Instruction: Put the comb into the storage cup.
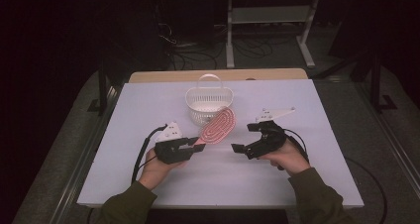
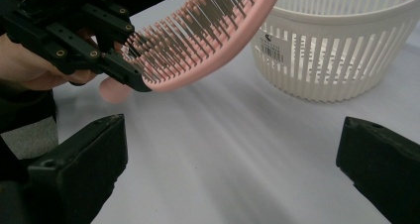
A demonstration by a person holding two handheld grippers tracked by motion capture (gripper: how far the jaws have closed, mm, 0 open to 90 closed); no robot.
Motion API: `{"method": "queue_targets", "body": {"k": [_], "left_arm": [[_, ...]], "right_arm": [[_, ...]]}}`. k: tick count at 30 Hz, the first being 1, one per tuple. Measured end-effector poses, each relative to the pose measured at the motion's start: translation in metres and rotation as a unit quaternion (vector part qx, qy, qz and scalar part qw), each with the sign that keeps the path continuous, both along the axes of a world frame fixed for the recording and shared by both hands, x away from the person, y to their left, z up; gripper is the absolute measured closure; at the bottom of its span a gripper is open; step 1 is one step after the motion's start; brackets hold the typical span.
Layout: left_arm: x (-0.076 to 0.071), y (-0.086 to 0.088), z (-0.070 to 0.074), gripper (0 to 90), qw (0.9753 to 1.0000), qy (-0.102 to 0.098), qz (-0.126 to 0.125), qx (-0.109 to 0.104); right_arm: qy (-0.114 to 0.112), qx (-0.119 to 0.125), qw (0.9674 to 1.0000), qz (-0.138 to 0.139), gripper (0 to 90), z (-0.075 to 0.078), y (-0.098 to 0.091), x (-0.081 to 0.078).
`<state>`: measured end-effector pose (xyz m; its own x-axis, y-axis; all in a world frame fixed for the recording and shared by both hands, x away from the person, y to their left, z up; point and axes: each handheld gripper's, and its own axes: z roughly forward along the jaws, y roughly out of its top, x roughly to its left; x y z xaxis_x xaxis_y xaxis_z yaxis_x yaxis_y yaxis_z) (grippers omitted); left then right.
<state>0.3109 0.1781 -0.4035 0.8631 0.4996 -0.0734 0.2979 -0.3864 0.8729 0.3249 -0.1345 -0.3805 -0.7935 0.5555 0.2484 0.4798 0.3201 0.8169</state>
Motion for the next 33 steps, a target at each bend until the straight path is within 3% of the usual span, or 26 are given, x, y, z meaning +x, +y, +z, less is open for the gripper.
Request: {"method": "queue_targets", "body": {"k": [33], "left_arm": [[-0.004,-0.006,-0.003,70.2,0.9999,-0.014,-0.002,0.009]], "right_arm": [[0.004,0.019,0.9998,0.006,0.0,0.013,0.028,0.022]]}}
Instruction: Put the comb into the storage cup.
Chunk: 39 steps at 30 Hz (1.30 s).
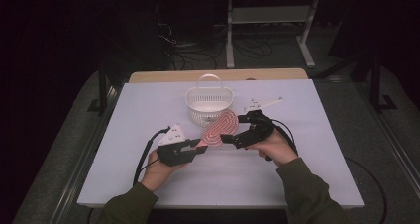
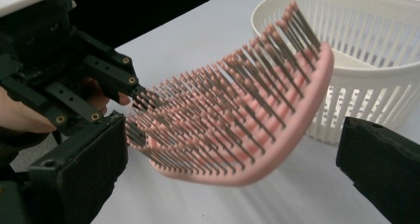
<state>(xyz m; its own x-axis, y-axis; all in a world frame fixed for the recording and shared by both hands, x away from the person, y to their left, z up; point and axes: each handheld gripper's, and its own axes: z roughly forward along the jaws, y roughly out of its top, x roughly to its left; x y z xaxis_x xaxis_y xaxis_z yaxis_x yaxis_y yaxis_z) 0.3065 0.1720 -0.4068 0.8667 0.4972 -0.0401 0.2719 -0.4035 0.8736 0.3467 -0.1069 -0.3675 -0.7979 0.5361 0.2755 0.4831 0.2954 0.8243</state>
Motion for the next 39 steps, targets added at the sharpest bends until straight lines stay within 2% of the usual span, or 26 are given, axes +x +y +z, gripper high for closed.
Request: {"method": "queue_targets", "body": {"k": [9,18,28,39], "left_arm": [[0.0,0.0,0.0,70.2,1.0,-0.003,0.001,-0.002],[-0.001,0.0,0.0,70.2,0.9999,-0.011,0.003,-0.003],[-0.004,-0.004,-0.002,70.2,0.9999,-0.015,0.001,0.0],[-0.005,-0.007,-0.004,70.1,0.9997,-0.023,0.005,0.006]], "right_arm": [[0.0,0.008,1.0,0.0,0.0,0.002,0.009,0.008],[0.006,0.008,0.9999,-0.004,1.9,-0.005,0.015,0.01],[0.011,0.02,0.9997,-0.011,13.4,-0.004,0.012,0.009],[0.029,0.029,0.9991,-0.007,25.5,-0.005,0.011,0.01]]}}
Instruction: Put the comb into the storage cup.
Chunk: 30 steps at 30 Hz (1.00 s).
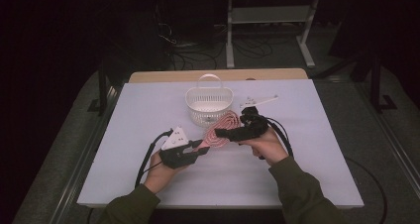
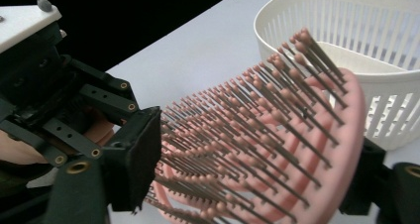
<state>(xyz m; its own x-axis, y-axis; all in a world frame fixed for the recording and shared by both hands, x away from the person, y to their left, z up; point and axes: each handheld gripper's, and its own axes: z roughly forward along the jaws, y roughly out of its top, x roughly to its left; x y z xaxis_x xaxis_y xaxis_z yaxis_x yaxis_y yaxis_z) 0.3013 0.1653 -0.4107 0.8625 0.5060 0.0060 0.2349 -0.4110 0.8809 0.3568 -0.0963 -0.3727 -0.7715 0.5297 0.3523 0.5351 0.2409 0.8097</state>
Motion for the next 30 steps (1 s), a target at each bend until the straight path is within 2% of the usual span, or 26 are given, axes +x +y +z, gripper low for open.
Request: {"method": "queue_targets", "body": {"k": [7,15,30], "left_arm": [[0.0001,-0.0004,-0.0009,70.1,1.0,-0.002,0.0,0.003],[-0.0002,-0.0008,-0.001,70.1,1.0,-0.007,0.003,0.005],[0.0002,-0.0025,-0.0035,70.3,0.9997,-0.01,0.001,0.024]], "right_arm": [[0.01,0.007,0.9999,0.007,32.4,-0.0008,-0.0003,0.0009],[0.018,0.016,0.9997,0.009,35.8,-0.0013,-0.0017,0.002],[0.026,0.029,0.9989,0.024,48.3,-0.0012,-0.001,0.002]]}}
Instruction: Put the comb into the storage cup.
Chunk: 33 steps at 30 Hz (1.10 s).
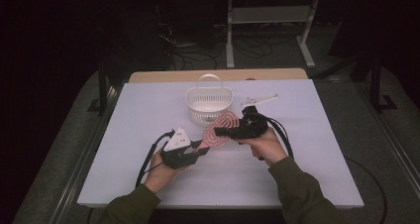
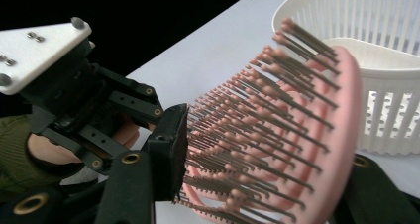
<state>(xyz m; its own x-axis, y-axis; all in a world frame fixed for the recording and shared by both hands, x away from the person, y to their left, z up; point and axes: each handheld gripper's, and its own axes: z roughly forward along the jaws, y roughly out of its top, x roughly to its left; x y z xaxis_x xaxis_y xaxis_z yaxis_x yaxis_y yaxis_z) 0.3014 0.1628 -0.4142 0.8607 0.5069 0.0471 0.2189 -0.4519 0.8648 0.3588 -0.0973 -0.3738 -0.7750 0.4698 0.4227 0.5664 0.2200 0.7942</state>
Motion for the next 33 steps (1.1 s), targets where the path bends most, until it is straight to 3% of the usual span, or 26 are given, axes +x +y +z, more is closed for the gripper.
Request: {"method": "queue_targets", "body": {"k": [16,33], "left_arm": [[-0.001,-0.0033,-0.0019,70.9,0.9997,-0.009,-0.009,0.02],[-0.0016,-0.0028,-0.0003,70.3,0.9998,-0.014,-0.01,0.011]], "right_arm": [[0.011,0.029,0.9994,0.018,61.4,0.003,-0.0035,0.0004],[0.008,0.049,0.9984,0.026,63.3,0.0061,-0.0056,-0.0014]]}}
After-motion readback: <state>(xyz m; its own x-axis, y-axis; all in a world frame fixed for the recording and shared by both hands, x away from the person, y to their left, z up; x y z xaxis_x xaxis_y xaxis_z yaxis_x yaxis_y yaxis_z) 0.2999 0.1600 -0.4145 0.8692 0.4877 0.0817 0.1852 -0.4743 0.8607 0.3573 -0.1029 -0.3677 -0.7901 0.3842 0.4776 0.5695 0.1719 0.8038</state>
